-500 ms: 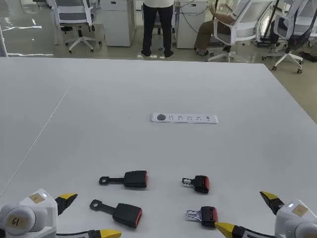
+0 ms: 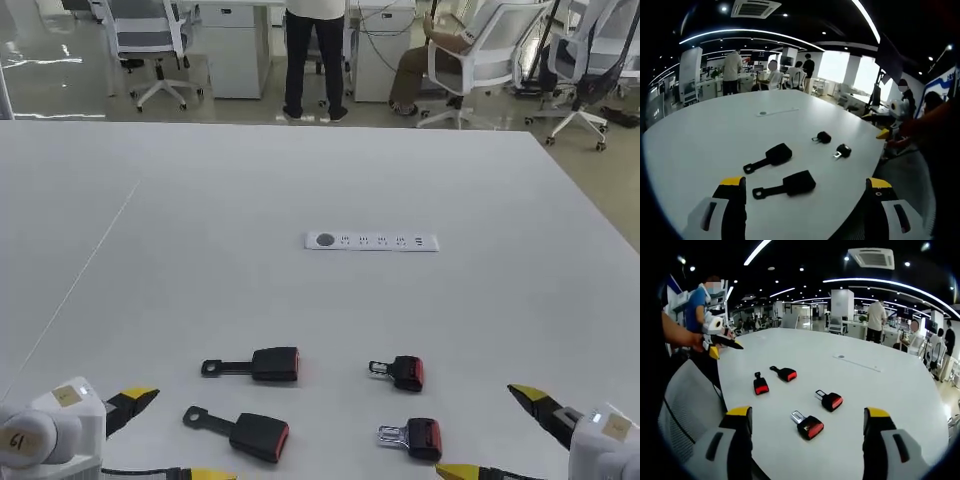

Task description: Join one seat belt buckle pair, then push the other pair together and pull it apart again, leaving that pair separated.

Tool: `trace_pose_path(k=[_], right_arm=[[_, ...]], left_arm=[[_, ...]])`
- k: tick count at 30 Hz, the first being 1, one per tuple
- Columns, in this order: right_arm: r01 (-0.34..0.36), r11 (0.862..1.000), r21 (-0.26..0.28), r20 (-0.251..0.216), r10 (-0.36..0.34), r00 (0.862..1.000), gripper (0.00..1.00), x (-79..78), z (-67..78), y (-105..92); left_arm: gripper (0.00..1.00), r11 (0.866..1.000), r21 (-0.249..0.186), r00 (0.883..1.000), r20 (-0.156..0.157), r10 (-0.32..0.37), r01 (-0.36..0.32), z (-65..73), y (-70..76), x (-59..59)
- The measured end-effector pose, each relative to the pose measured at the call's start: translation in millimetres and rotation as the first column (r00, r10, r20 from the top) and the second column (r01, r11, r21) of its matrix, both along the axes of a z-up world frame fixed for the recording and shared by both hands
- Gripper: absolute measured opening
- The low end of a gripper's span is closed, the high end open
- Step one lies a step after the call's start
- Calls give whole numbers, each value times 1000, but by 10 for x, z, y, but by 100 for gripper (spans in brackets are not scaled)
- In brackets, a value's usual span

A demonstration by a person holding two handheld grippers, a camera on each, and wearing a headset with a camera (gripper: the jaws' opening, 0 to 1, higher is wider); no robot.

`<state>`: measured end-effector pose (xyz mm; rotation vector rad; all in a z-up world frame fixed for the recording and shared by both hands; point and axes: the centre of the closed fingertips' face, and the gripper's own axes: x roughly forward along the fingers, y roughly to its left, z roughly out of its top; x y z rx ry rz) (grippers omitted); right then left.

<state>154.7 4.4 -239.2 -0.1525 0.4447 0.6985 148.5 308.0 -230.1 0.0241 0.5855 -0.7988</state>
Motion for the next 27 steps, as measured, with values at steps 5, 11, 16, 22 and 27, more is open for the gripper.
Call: trace_pose_path(k=[5,11,16,22,27], right_arm=[[-12,1000,-7,4,12,1000,94,5,-3,20],[-13,1000,2,0,13,1000,94,21,-7,27],[2,1000,19,-4,-2,1000,94,51,-28,40],[9,999,32,-18,-8,1000,94,65,-61,40],[28,998,64,-38,-26,999,94,64,-96,45]], left_arm=[[100,1000,0,1000,-8,-8,8,-11,-28,-8],[100,1000,-1,1000,-7,-9,9,-2,-42,9],[100,1000,-11,1000,-19,13,-14,-39,-10,34],[100,1000,-10,1000,-24,20,-20,-59,-6,15],[100,999,-10,999,-25,31,-31,-61,15,24]])
